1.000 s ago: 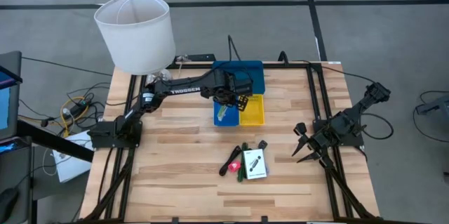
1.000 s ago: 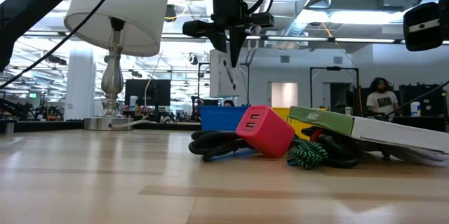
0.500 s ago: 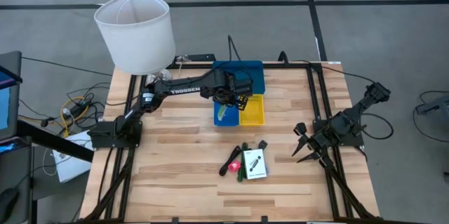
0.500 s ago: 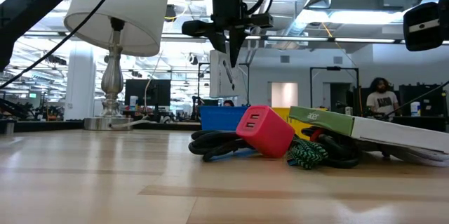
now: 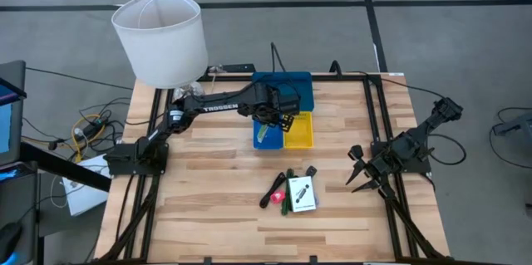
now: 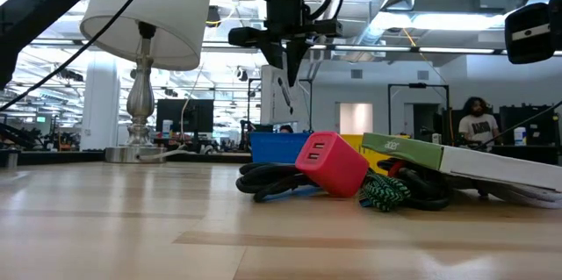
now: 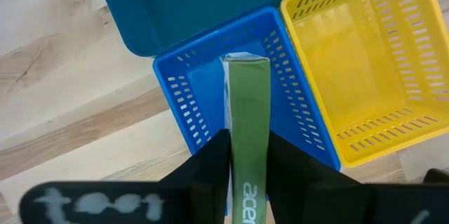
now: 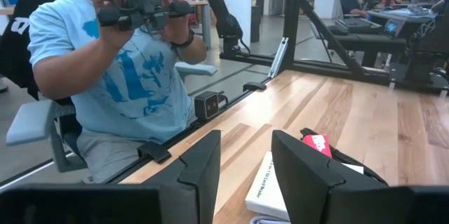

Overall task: Pick and place items into bin
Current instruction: Put the card reader box into the blue bin, then put the card reader box into the small blue bin

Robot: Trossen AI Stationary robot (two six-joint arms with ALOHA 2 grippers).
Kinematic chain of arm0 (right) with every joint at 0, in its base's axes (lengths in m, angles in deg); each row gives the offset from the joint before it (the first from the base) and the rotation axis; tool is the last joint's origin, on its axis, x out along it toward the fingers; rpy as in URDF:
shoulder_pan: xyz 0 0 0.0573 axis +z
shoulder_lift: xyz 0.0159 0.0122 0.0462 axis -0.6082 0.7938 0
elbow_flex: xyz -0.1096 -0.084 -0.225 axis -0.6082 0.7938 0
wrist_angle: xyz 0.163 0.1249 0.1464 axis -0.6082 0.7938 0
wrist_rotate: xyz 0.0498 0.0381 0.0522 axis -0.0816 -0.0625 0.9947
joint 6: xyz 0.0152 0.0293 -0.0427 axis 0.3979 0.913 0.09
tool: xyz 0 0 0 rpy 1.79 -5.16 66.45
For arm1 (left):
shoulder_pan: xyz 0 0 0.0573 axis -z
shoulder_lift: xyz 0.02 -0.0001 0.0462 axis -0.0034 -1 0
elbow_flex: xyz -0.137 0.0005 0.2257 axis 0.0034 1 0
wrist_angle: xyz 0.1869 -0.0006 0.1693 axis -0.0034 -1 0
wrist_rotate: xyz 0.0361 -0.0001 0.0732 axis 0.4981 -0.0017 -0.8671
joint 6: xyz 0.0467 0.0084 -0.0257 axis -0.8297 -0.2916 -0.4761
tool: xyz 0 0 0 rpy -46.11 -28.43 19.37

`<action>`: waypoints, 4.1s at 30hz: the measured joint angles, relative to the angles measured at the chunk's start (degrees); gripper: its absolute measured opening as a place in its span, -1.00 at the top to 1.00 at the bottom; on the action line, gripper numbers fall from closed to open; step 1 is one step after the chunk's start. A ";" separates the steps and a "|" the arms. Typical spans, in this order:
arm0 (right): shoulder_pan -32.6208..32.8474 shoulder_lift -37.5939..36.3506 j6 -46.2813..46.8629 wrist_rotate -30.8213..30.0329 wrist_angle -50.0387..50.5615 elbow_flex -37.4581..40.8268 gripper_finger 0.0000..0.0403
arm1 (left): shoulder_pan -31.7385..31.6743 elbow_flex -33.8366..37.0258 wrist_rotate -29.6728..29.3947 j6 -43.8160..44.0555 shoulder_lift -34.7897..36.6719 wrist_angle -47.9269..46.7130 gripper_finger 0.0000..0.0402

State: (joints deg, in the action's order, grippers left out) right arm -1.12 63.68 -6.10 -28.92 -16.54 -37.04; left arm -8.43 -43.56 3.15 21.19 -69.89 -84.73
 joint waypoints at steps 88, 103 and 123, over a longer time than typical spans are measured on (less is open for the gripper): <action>-0.02 0.02 0.00 0.02 0.00 0.01 0.38 | 36.57 0.00 -36.28 27.62 16.24 -2.73 -0.06; -0.01 0.02 0.00 0.02 0.01 0.02 0.38 | 39.17 0.00 -12.65 22.54 16.75 -0.68 -0.06; -0.02 0.00 0.00 0.02 0.00 0.02 0.38 | 31.50 -0.02 -15.22 -2.11 15.99 6.92 -0.06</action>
State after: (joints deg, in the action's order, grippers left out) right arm -1.14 63.69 -6.10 -28.91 -16.53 -37.02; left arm 23.07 -43.58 -12.07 19.08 -53.90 -77.81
